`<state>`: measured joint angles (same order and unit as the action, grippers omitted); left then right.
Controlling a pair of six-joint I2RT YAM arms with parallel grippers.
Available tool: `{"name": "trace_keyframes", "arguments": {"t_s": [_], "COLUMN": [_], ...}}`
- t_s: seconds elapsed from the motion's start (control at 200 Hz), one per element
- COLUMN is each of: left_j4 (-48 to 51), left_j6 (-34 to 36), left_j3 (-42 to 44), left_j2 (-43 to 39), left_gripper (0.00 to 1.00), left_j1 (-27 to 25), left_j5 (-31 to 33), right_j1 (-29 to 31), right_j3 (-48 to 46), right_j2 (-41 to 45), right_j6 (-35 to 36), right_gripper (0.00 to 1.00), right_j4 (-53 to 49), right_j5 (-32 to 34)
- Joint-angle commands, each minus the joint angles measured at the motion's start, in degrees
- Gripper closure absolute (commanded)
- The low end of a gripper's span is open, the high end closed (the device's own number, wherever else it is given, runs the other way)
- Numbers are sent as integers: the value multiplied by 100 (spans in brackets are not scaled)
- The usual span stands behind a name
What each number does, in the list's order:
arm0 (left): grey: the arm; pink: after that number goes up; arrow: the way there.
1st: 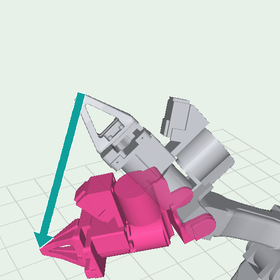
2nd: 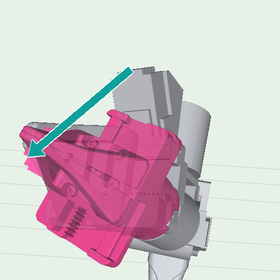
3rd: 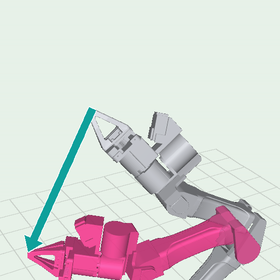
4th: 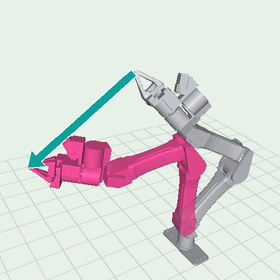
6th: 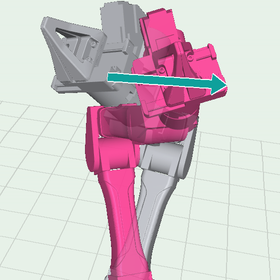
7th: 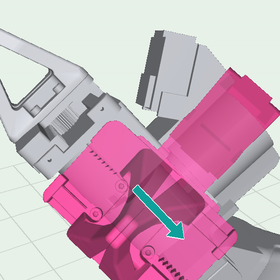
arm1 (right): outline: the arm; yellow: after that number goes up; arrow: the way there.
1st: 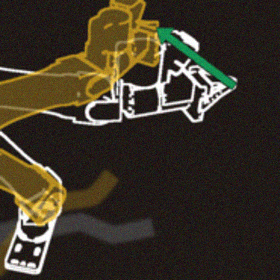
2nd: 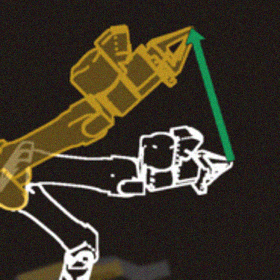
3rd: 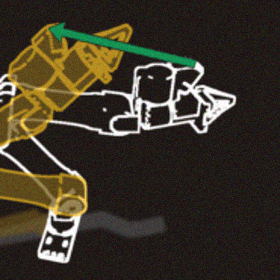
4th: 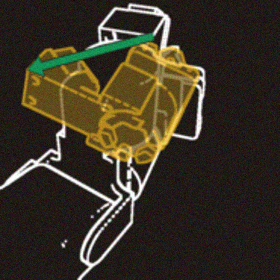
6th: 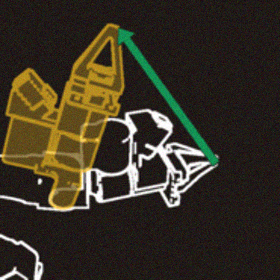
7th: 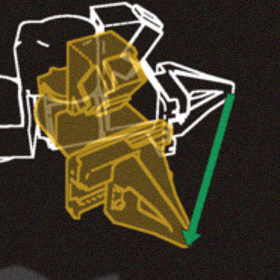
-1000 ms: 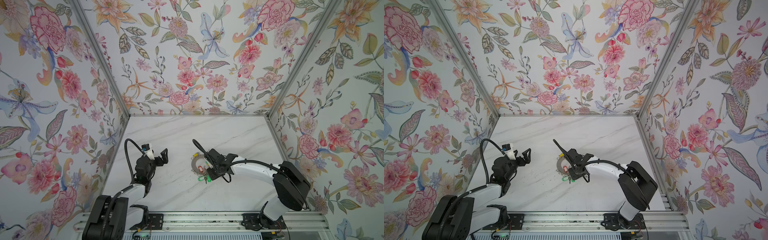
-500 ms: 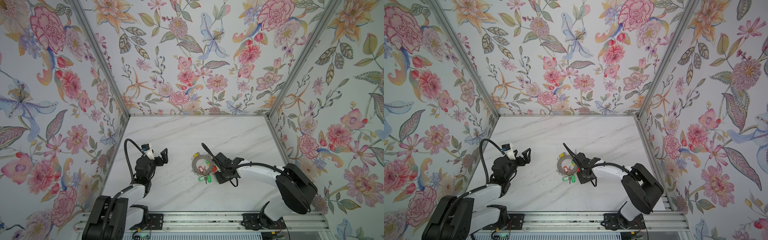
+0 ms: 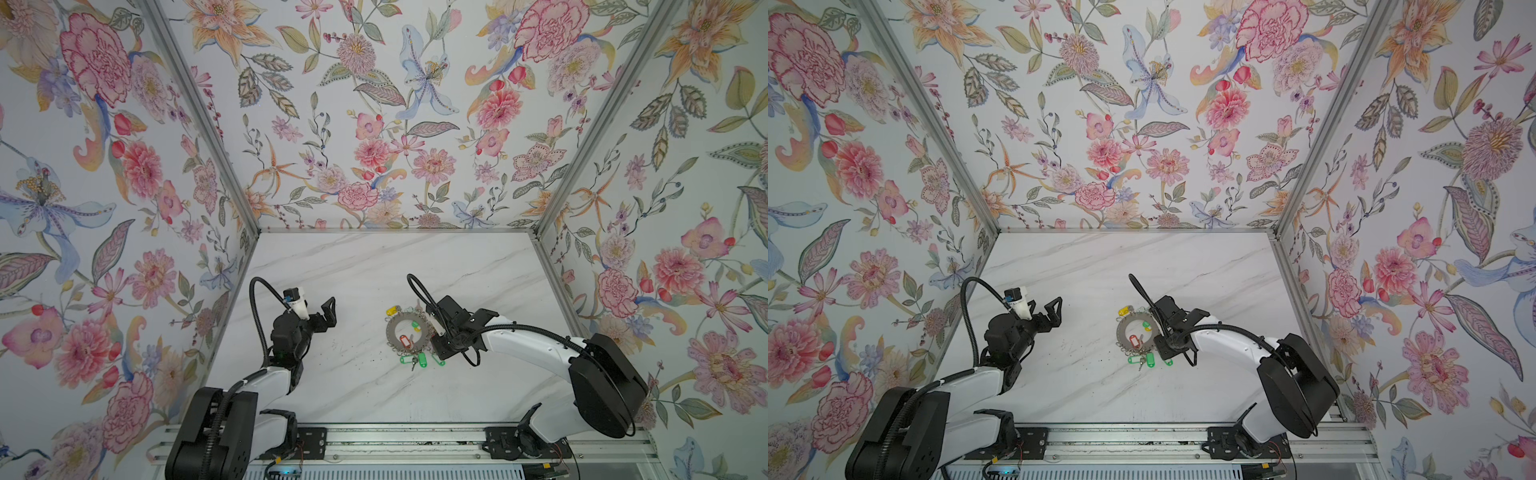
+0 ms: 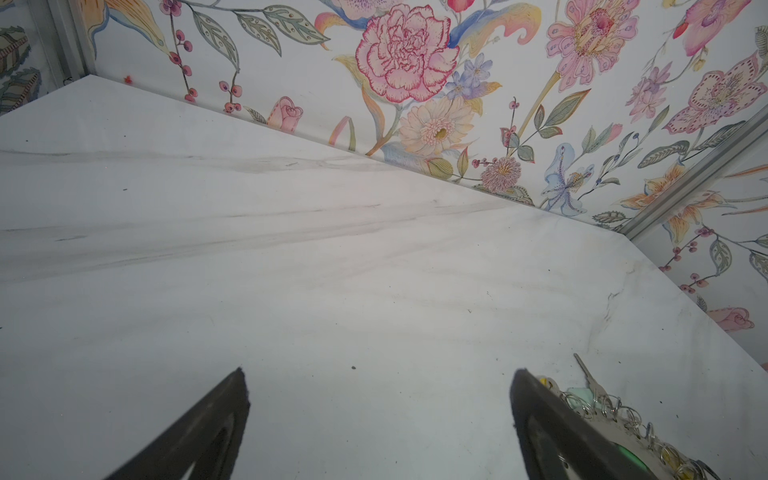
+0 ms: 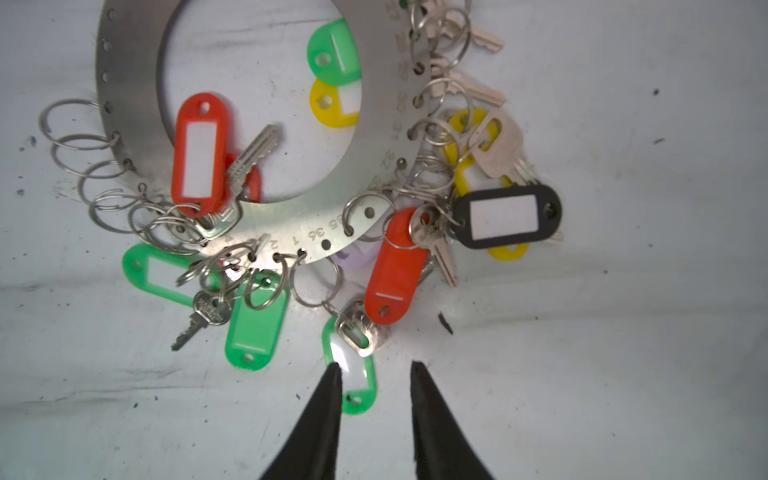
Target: Remove the keys from the keyring
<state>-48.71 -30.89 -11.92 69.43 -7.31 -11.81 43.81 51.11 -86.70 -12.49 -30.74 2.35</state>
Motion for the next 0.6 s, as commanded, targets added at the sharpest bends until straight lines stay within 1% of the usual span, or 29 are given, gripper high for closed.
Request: {"name": "trace_keyframes", "arguments": {"t_s": [0.0, 0.175, 0.315, 0.51, 0.595], "left_j4": [-95, -102, -113, -113, -111], "left_j6": [13, 0, -21, -31, -31], "left_j3": [-98, -117, -126, -135, -144], "left_j2": [-61, -26, -17, -9, 9], "left_gripper": [1, 1, 1, 1, 1], "left_j1": [-33, -25, -29, -27, -27], "left_j5": [-40, -88, -118, -139, -155], "right_j1": [91, 144, -32, -113, -102], "right_j3": [223, 368, 419, 348, 306], "right_j2": [-239, -638, -913, -867, -808], "right_j6": [356, 456, 500, 504, 476], "right_gripper": [70, 71, 71, 71, 73], "right_j4": [180, 299, 305, 294, 280], "right_j5": [-250, -409, -484, -592, -678]}}
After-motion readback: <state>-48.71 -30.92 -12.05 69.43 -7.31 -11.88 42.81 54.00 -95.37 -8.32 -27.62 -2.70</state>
